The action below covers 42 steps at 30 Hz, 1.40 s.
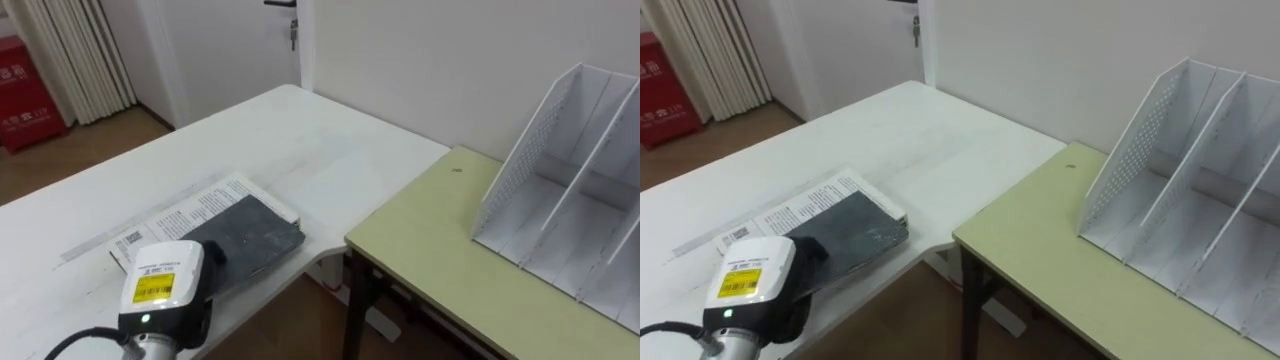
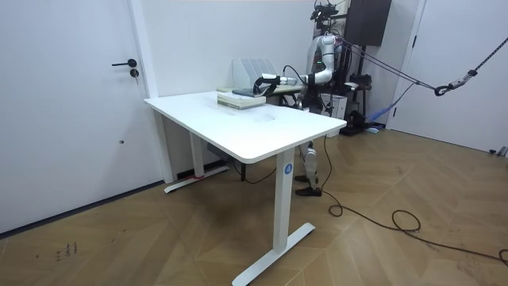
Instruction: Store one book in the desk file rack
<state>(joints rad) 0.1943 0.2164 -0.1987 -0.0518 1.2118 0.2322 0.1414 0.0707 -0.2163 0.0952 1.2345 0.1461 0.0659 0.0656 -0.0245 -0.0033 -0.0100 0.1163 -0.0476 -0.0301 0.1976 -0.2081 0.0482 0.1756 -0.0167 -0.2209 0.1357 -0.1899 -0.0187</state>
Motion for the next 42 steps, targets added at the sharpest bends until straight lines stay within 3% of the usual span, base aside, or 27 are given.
queue_joint_targets(
  steps=[14, 19, 24, 30, 34, 40, 42],
  targets=[
    [-132, 13, -27, 410, -1, -12, 533, 100, 98, -64, -13, -30, -611, 6, -213, 0, -73, 17, 16, 52, 9, 28, -6, 1, 1, 11, -11, 16, 3, -33, 5, 0],
    [-102, 15, 27, 317, -161, -217, 771, 100, 114, -64, 14, -73, -558, 9, -217, 0, 49, 17, 18, 128, 28, 14, -159, 4, -4, -13, 5, 101, -5, -36, 2, -5],
    [-15, 90, 262, -225, -2512, -447, 790, 100, 112, -55, 40, -113, -277, -143, -210, 0, 19, 11, 22, 120, 38, 19, -158, 11, 8, -10, -50, 18, -13, -34, 13, 3],
    [-79, 61, 600, -1073, -5620, -984, 204, 100, -22, 55, 244, -247, 127, -488, 169, 0, 22, -26, 66, 5, 18, 0, -75, 12, 11, -76, -120, 29, 4, -62, 50, 2],
    [-71, 15, 594, -1690, -8404, -1640, -491, 100, -43, 110, 409, -373, 117, -774, 695, 0, 27, -105, 128, -71, 31, 106, -48, 18, 21, -161, -118, 62, 37, -59, 50, -2],
    [-203, -81, 490, -1804, -12232, -1972, -1478, 100, -84, 272, 415, -712, -335, -1175, 1036, 0, 4, -116, 201, -168, 77, 272, -27, 16, 21, -370, -104, 244, 158, -66, 39, -9],
    [-322, -42, 391, -1886, -13715, -2270, -1899, 100, -131, 288, 416, -844, -473, -1293, 1323, 0, 15, -124, 211, -292, 99, 396, 1, 16, 21, -542, -106, 284, 240, -51, 31, -8]
  ],
)
